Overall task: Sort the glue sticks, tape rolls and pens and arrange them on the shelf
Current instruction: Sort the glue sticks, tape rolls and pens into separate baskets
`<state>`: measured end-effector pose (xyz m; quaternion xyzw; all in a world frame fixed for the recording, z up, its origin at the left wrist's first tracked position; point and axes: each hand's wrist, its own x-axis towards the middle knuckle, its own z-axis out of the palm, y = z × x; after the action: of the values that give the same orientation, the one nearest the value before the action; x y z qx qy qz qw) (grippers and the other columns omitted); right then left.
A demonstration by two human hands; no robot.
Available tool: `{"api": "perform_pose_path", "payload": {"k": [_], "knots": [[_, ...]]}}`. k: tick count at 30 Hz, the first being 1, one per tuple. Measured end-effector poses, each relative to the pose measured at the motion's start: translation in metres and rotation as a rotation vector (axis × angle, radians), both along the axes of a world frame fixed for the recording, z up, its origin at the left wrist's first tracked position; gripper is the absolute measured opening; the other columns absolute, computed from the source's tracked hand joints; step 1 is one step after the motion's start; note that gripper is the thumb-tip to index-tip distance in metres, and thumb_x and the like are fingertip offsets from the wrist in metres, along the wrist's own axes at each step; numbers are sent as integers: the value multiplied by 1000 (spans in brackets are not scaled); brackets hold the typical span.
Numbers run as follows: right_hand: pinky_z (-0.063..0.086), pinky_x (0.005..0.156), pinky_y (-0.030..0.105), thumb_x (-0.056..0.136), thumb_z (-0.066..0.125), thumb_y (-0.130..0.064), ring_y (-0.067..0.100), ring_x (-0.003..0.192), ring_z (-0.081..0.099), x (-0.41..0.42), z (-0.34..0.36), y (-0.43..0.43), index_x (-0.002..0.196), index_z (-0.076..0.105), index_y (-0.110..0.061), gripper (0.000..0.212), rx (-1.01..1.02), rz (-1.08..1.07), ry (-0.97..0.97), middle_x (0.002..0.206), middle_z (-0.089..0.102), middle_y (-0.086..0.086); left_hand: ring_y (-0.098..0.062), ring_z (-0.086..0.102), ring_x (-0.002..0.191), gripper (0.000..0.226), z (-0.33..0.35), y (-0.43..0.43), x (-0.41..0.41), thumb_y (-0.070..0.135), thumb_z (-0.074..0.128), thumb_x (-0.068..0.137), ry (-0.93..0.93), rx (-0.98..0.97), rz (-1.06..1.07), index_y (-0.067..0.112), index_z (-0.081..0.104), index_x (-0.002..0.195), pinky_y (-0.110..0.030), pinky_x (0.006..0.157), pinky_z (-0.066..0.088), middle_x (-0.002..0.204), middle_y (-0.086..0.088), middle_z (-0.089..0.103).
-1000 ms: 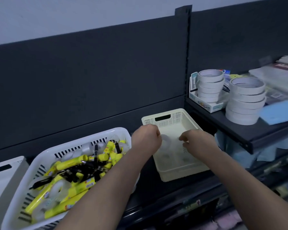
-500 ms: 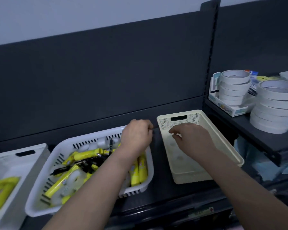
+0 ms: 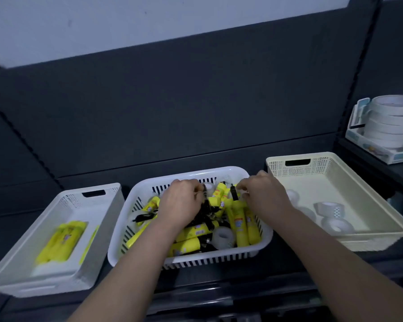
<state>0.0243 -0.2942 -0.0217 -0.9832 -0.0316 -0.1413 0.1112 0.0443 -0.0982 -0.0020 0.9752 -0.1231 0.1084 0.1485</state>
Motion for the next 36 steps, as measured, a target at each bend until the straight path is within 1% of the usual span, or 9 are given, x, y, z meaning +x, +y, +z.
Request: {"api": "perform_pose_path", "payload": {"k": [4, 9, 14, 18, 22, 26, 29, 32, 36], "knots": [[39, 85, 31, 91, 53, -23, 17, 110, 49, 3, 4, 18, 115, 65, -36, 30, -21, 38, 5, 105, 68, -9, -20, 56, 107, 25, -1, 18, 11, 22, 50, 93, 21, -16, 49, 27, 67, 111, -35, 81, 50, 105, 2, 70], [41, 80, 29, 93, 52, -26, 16, 111, 50, 4, 5, 38, 116, 65, -37, 28, -19, 68, 9, 106, 68, -9, -23, 54, 111, 31, -7, 37, 33, 18, 50, 89, 65, 13, 165, 27, 63, 116, -32, 75, 48, 112, -1, 66], [45, 80, 31, 94, 53, -30, 15, 109, 54, 1, 2, 37, 113, 66, -37, 24, 8, 18, 26, 106, 69, -10, -24, 53, 111, 27, -9, 29, 52, 25, 55, 89, 132, 39, 117, 27, 64, 114, -31, 73, 45, 111, -1, 66], [47, 84, 31, 94, 52, -31, 14, 109, 54, -2, 6, 32, 113, 66, -36, 23, 5, -2, 19, 108, 68, -11, -25, 58, 88, 24, -5, 15, 64, 38, 60, 86, 174, 52, 184, 18, 64, 97, -29, 62, 45, 93, -2, 65], [45, 86, 30, 94, 51, -29, 13, 112, 54, 2, 12, 37, 116, 65, -36, 27, 34, -6, 17, 111, 67, -11, -22, 53, 76, 20, -2, 6, 73, 35, 63, 82, 213, 77, 199, 17, 58, 90, -27, 55, 38, 86, 0, 60], [42, 78, 25, 94, 51, -27, 12, 111, 53, 21, 13, 54, 114, 65, -37, 27, 58, 6, 1, 110, 67, -13, -24, 53, 80, 17, 5, 17, 75, 27, 61, 78, 217, -111, 237, 19, 57, 93, -27, 63, 43, 89, 0, 60], [47, 79, 29, 92, 51, -22, 16, 107, 56, 40, 11, 73, 108, 68, -34, 27, 92, 48, 35, 104, 69, -9, -27, 58, 94, 28, 12, 42, 71, 23, 56, 81, 119, -230, 252, 19, 60, 108, -27, 70, 39, 99, -3, 65], [43, 72, 29, 88, 50, -17, 19, 102, 56, 56, 11, 95, 105, 69, -34, 31, 89, 103, 80, 101, 68, -4, -29, 60, 100, 28, 12, 75, 68, 20, 53, 85, 38, -196, 269, 18, 60, 111, -29, 74, 42, 104, -5, 68], [40, 77, 29, 89, 54, -16, 18, 109, 52, 74, 11, 119, 113, 66, -34, 32, 25, 179, 103, 108, 65, -5, -29, 60, 106, 29, 2, 102, 61, 20, 53, 86, 28, -124, 255, 18, 61, 114, -35, 82, 49, 112, -5, 67]]}}
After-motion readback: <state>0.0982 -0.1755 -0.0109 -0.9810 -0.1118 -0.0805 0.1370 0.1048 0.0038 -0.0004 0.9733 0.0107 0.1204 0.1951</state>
